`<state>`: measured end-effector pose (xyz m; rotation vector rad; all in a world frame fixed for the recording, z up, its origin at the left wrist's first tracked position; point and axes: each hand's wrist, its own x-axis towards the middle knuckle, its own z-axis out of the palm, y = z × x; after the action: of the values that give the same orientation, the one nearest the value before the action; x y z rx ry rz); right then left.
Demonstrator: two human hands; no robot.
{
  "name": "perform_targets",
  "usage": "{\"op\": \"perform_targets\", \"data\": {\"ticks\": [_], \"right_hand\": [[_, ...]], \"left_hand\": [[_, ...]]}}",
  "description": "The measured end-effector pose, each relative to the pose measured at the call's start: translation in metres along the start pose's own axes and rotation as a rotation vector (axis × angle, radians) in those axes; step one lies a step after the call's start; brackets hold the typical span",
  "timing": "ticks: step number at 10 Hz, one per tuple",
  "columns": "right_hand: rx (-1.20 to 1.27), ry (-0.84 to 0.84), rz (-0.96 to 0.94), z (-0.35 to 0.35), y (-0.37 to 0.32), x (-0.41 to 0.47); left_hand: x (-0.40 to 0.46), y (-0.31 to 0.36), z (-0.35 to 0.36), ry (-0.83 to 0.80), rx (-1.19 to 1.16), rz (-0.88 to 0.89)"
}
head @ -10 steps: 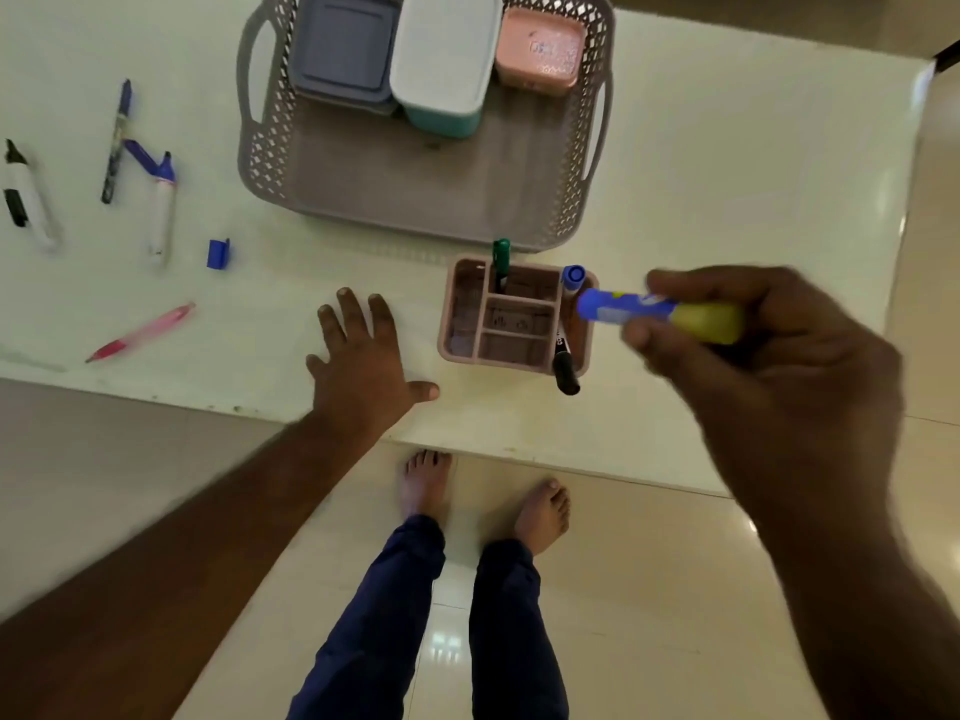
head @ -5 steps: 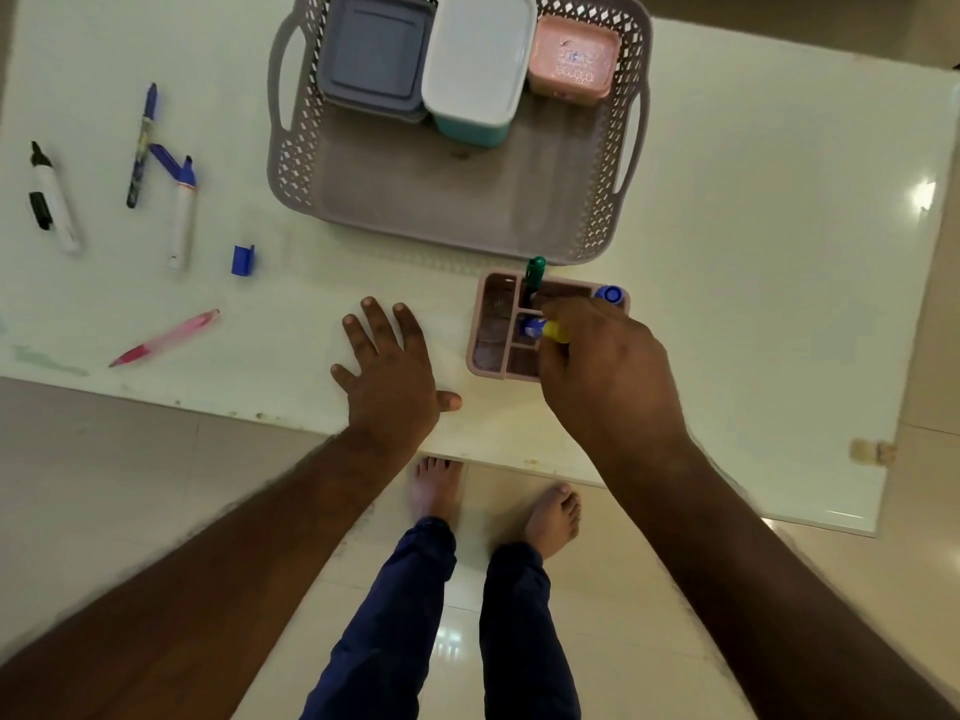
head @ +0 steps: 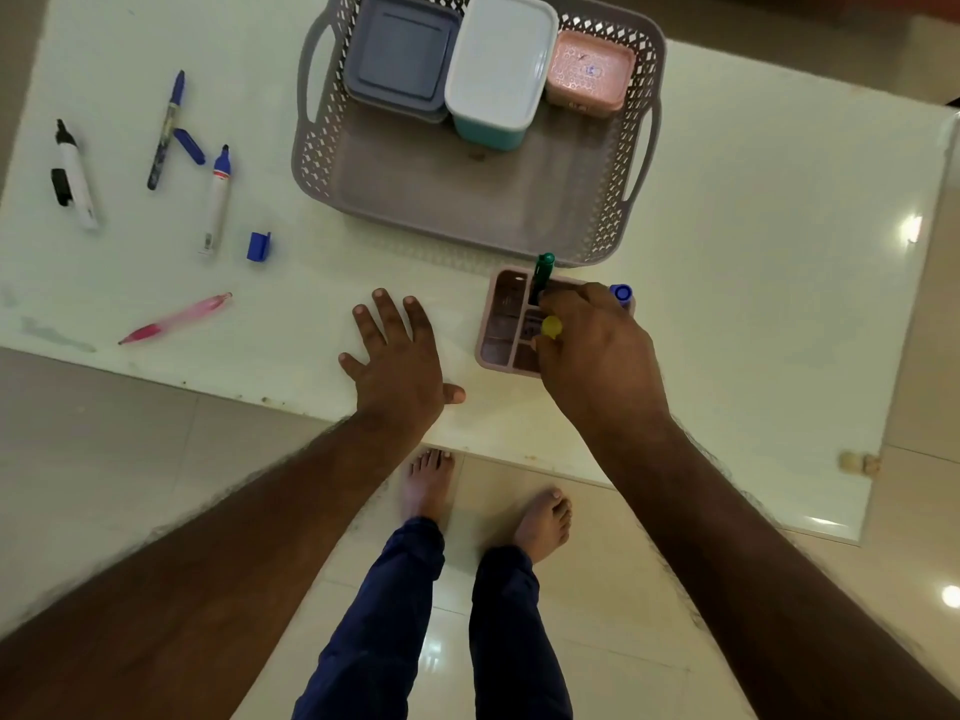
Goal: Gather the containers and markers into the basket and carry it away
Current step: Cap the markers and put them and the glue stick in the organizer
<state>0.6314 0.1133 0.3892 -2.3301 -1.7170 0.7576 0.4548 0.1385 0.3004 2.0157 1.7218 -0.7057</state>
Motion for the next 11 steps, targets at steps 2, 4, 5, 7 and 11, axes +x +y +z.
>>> {"op": "perform_targets", "data": {"ticks": [2,4,5,7,11], "right_hand": [[0.029,0.006,0.015,-0.005,0.001,-0.005],[0.056,0.052,-0.027,-0.017,0.005,-0.018],[0.087,0.035,-0.011,-0.018,0.005,-0.024],[0.108,0.093,-0.027,-0.019,0.005,-0.037],[0.25,0.148,0.015,-0.012,-0.02,-0.067]], "left_hand": [[0.0,0.0,-0.001,-0.009,-0.008,-0.004],[-0.002,0.002,-0.004,-0.025,-0.018,-0.006],[-0.002,-0.001,-0.004,-0.032,-0.029,-0.014],[-0.002,-0.001,-0.002,-0.014,-0.033,-0.018],[-0.002,0.0,-0.004,-0.025,-0.11,-0.022]]}}
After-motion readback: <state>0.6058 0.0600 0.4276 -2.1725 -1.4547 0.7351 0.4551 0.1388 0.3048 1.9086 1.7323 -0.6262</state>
